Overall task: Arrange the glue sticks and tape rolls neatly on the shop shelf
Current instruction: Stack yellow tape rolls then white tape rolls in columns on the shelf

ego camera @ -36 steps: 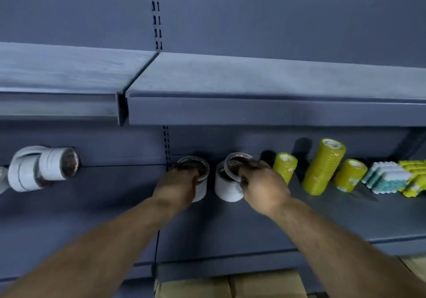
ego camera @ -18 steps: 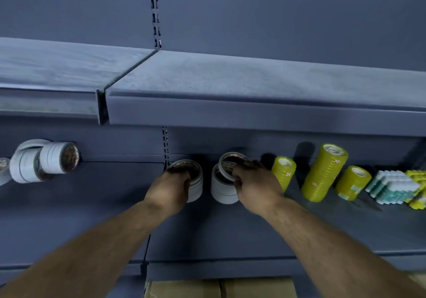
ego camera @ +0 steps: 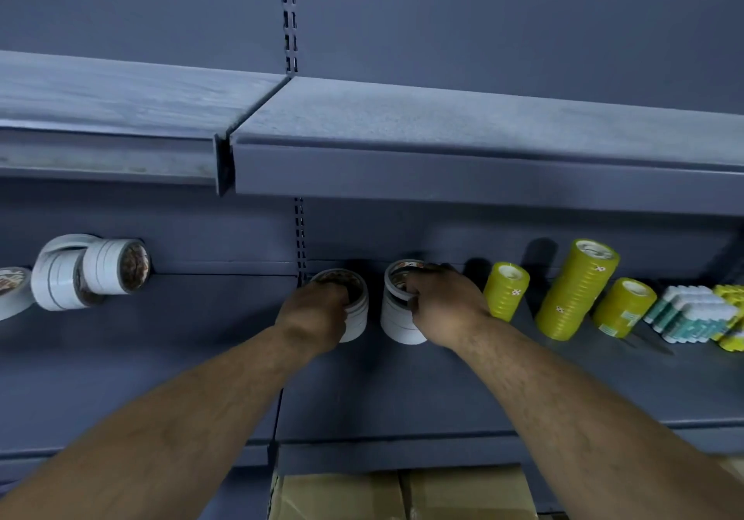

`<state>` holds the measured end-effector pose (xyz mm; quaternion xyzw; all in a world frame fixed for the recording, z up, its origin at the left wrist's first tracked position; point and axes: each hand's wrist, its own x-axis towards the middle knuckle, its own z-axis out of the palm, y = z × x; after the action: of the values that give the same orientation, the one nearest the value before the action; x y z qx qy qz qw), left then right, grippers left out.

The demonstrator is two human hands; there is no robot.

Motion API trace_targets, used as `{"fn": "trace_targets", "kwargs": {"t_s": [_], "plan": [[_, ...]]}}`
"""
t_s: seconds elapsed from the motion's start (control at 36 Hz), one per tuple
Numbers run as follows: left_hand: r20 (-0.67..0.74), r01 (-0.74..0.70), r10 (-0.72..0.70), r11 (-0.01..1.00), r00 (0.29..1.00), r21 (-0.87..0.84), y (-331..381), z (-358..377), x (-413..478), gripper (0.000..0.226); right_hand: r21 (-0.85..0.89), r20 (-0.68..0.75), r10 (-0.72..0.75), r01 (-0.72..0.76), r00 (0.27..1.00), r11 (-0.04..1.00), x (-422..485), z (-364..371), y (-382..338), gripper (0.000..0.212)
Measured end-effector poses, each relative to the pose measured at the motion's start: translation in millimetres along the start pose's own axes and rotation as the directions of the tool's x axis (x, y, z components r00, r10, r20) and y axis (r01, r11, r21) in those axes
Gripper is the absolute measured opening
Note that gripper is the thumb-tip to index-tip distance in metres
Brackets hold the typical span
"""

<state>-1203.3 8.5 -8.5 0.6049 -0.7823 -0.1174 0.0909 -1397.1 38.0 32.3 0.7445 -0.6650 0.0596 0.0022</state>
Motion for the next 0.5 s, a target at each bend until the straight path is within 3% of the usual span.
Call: {"fn": "trace_targets", "kwargs": {"t_s": [0.31,0.5], "plan": [[0.029,-0.002,0.0,0.998,1.0,0.057,-1.6,2.4,7.3,0.035,0.009,0.115,0.045,-0.046,0.992,0.999,2.8,6.1,-1.4,0.004],[0.011,0.009,-0.01,0.996,1.0,0.085,-0.5,4.6,8.2,0.036,-0.005,0.126,0.071,-0.071,0.989,0.997,3.1,6.9,-1.2,0.028]]}}
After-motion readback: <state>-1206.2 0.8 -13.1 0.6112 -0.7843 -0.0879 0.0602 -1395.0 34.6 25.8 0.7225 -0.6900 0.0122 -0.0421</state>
